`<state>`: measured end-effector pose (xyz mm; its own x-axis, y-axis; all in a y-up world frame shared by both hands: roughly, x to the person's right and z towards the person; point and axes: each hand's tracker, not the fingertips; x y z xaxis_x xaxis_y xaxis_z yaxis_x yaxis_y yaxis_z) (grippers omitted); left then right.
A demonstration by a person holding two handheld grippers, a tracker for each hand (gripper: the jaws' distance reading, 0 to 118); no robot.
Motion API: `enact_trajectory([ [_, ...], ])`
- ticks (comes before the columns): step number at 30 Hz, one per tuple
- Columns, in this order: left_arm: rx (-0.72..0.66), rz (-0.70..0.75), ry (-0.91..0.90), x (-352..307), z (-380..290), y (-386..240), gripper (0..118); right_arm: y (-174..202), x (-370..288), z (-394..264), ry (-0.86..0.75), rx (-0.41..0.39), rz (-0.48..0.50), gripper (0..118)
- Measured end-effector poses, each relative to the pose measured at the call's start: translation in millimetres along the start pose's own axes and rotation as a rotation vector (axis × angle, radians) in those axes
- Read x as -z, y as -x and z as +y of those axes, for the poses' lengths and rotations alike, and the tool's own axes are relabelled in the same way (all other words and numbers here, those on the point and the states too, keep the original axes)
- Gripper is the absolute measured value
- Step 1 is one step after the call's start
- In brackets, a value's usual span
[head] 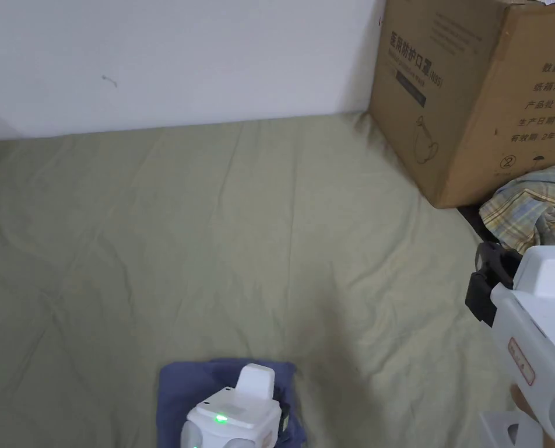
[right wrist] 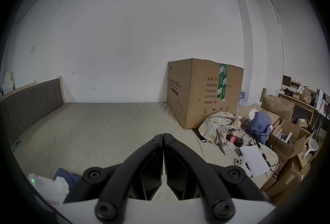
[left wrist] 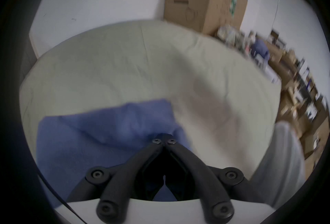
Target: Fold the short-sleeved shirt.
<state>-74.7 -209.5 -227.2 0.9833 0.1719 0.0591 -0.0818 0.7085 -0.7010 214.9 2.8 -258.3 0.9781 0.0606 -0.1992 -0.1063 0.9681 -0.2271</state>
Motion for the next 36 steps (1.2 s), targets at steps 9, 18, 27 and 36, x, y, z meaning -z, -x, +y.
enact_trajectory([
  [9, -0.056, 0.02, -0.356, -123, 79, 42, 0, 34, -16, 19, -0.055, -0.016, 0.06, 0],
  [18, -0.004, 0.238, -0.576, -218, 117, 103, 0, 70, -23, 39, -0.12, -0.02, 0.124, 0],
  [27, -0.033, 0.391, -0.649, -254, 109, 139, 0, 106, -29, 48, -0.16, -0.027, 0.169, 0],
  [36, -0.045, 0.428, -0.68, -267, 103, 150, 0, 114, -21, 41, -0.15, -0.035, 0.195, 0],
])
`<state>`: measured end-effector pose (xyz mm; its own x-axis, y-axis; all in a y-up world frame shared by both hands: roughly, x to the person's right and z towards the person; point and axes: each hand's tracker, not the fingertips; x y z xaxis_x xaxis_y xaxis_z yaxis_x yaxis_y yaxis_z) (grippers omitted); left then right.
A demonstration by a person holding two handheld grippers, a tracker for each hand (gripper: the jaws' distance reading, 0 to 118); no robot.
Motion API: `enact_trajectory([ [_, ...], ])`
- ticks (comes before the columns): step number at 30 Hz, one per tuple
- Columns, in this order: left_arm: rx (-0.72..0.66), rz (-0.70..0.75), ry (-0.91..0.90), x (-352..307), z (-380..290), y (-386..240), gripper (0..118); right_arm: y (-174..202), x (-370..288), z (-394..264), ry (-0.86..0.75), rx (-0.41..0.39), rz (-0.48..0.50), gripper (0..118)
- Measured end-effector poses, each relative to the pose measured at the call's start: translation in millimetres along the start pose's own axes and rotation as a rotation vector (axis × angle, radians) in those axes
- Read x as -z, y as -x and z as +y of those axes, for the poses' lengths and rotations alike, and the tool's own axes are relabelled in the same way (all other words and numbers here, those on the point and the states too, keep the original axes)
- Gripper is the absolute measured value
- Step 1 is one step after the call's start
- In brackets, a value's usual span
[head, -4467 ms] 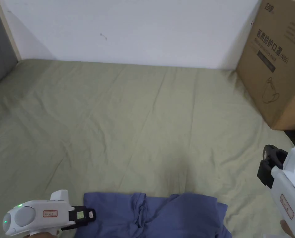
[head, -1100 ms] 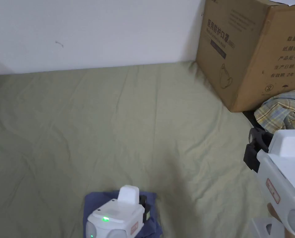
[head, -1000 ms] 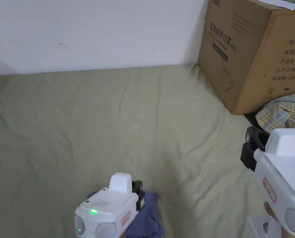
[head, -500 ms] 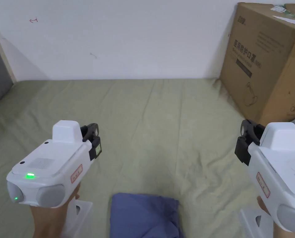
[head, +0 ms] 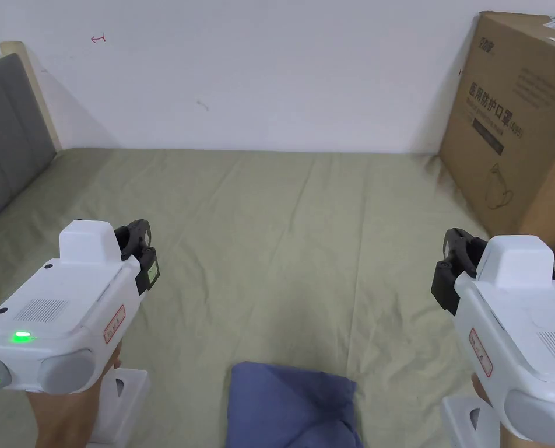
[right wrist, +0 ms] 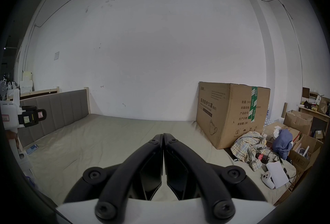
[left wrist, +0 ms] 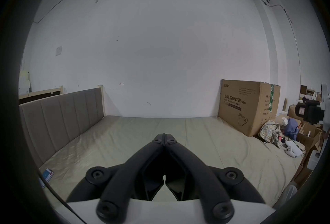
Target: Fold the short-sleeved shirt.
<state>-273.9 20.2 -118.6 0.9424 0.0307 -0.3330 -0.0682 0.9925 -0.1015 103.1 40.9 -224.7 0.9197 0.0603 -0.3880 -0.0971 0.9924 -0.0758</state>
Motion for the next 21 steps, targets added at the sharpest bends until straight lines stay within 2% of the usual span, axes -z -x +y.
enact_trajectory([
  [5, -0.003, 0.002, 0.003, -2, -1, 2, 0, 5, 14, -25, 0.039, -0.007, 0.012, 0],
  [8, 0.0, 0.009, 0.007, -4, -4, 4, 0, 16, 31, -60, 0.123, -0.006, 0.035, 0],
  [16, -0.02, 0.016, 0.059, 0, -16, 18, 0, 64, 65, -171, 0.349, -0.011, 0.116, 0],
  [21, -0.027, 0.028, 0.104, 4, -29, 25, 0, 97, 78, -233, 0.479, -0.047, 0.154, 0],
])
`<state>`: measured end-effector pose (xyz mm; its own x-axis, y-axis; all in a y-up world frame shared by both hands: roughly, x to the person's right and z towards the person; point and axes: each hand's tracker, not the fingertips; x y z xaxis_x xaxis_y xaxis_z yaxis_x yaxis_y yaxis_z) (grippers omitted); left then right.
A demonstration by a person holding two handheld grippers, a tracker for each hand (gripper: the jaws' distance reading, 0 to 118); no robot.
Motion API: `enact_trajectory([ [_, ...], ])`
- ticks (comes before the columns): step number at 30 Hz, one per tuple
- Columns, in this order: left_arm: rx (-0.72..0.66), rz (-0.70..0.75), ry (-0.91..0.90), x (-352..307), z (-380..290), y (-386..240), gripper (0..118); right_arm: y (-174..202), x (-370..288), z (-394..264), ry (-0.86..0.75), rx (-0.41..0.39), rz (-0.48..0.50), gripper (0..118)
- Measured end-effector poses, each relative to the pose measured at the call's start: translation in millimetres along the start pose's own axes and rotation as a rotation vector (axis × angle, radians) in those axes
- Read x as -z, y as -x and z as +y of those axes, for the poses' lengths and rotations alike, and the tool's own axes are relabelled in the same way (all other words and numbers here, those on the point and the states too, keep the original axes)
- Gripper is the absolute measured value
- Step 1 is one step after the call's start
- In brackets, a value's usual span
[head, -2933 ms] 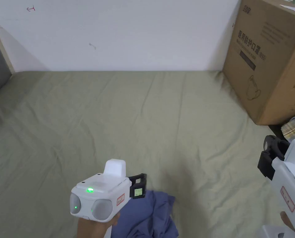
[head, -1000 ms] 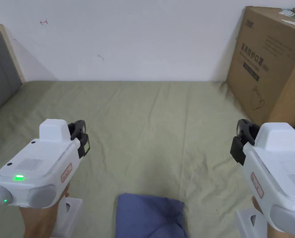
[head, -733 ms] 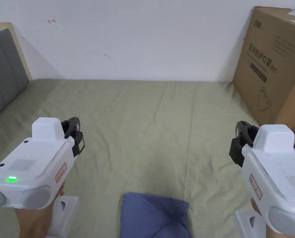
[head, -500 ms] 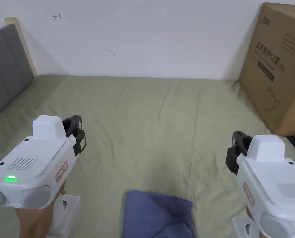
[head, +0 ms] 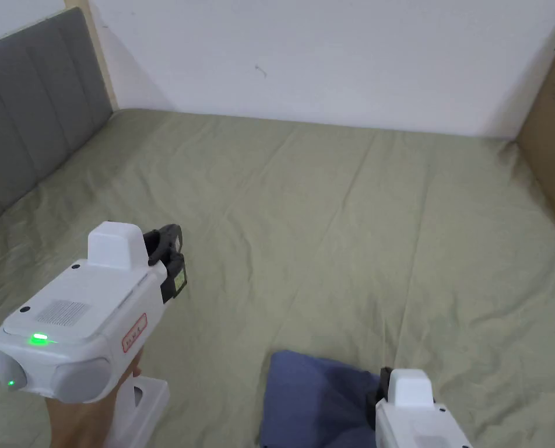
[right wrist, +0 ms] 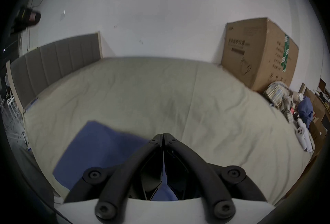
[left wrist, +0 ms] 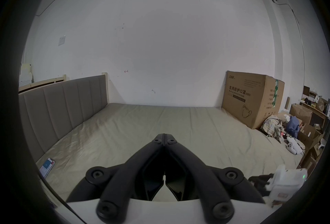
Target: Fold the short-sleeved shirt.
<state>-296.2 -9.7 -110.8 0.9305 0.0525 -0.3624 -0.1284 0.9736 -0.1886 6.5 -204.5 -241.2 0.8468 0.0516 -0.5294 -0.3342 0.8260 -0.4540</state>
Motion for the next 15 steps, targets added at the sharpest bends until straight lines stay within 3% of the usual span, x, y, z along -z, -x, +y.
enact_trajectory([
  [6, -0.029, -0.024, 0.077, 7, -19, 5, 0, 23, 18, -57, 0.128, -0.037, 0.026, 0],
  [8, -0.068, -0.069, 0.136, 11, -28, 5, 0, 25, 18, -65, 0.029, -0.048, -0.004, 0],
  [11, -0.166, -0.156, 0.26, 20, -45, 2, 2, 22, 23, -61, 0.063, -0.046, 0.012, 0],
  [14, -0.259, -0.207, 0.377, 32, -71, -5, 17, 15, 21, -60, 0.07, -0.033, 0.042, 0],
  [15, -0.303, -0.228, 0.435, 39, -81, -9, 31, 14, 21, -61, 0.068, -0.028, 0.048, 0],
])
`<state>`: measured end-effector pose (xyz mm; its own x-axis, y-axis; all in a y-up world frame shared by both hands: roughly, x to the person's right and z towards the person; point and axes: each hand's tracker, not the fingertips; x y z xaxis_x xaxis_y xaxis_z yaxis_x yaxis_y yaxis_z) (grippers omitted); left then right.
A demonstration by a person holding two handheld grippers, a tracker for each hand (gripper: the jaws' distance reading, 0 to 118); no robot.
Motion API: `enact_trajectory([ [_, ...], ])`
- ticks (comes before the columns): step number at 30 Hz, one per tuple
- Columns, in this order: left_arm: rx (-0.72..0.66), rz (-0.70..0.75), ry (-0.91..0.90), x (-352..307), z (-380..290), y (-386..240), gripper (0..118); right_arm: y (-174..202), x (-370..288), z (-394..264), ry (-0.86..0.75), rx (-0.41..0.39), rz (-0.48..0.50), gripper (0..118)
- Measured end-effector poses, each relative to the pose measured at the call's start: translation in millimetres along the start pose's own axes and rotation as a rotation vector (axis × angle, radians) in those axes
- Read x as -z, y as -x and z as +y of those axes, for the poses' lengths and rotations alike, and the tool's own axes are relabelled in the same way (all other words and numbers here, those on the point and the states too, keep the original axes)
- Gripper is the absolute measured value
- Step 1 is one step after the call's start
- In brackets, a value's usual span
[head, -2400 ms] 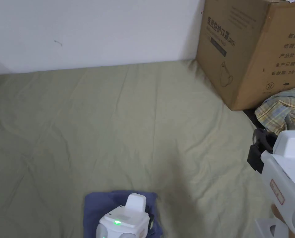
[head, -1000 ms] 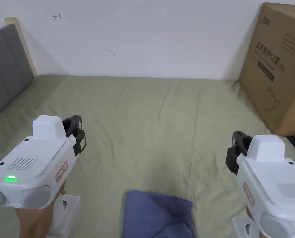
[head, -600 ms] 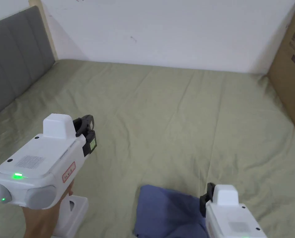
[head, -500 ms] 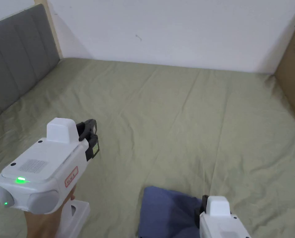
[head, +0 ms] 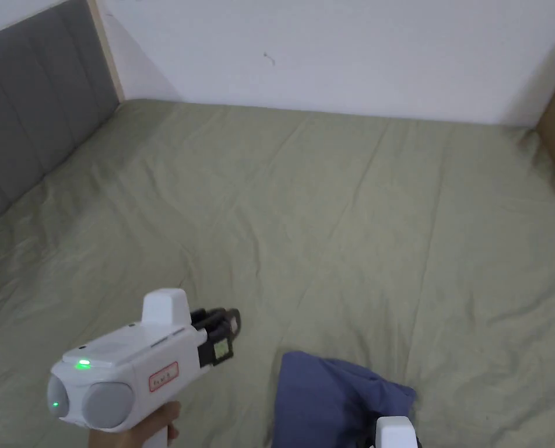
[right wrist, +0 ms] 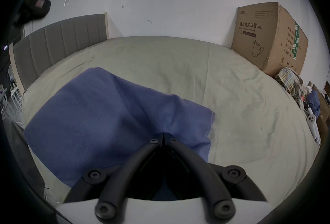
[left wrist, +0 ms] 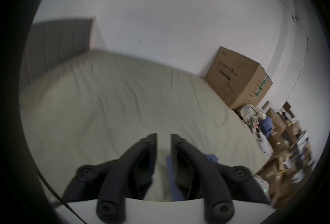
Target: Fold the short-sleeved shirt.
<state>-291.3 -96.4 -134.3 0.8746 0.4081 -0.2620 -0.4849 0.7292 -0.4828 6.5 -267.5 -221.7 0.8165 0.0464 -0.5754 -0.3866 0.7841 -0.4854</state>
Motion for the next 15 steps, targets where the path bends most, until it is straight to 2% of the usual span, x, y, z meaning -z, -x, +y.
enact_trajectory([
  [2, -0.07, -0.047, 0.136, 25, -13, 3, 64, 0, 0, 1, 0.0, 0.018, 0.006, 0],
  [3, -0.096, -0.064, 0.204, 39, -20, 4, 86, 0, -1, 1, 0.001, 0.021, 0.007, 0],
  [4, -0.114, -0.069, 0.266, 52, -27, 4, 101, 0, -1, 1, 0.001, 0.022, 0.007, 0],
  [5, -0.138, -0.074, 0.312, 66, -36, 5, 109, 0, -1, 1, 0.001, 0.023, 0.008, 0],
  [8, -0.151, -0.079, 0.383, 100, -56, 8, 110, -2, -1, 2, 0.004, 0.042, 0.017, 0],
  [10, -0.123, -0.006, 0.42, 117, -64, 7, 109, -4, -1, 2, 0.007, 0.05, 0.022, 0],
  [12, -0.101, -0.002, 0.45, 130, -70, 7, 107, -4, -1, 3, 0.008, 0.047, 0.028, 0],
  [15, -0.134, -0.077, 0.479, 138, -72, 8, 90, -7, 0, 3, 0.013, 0.034, 0.041, 0],
])
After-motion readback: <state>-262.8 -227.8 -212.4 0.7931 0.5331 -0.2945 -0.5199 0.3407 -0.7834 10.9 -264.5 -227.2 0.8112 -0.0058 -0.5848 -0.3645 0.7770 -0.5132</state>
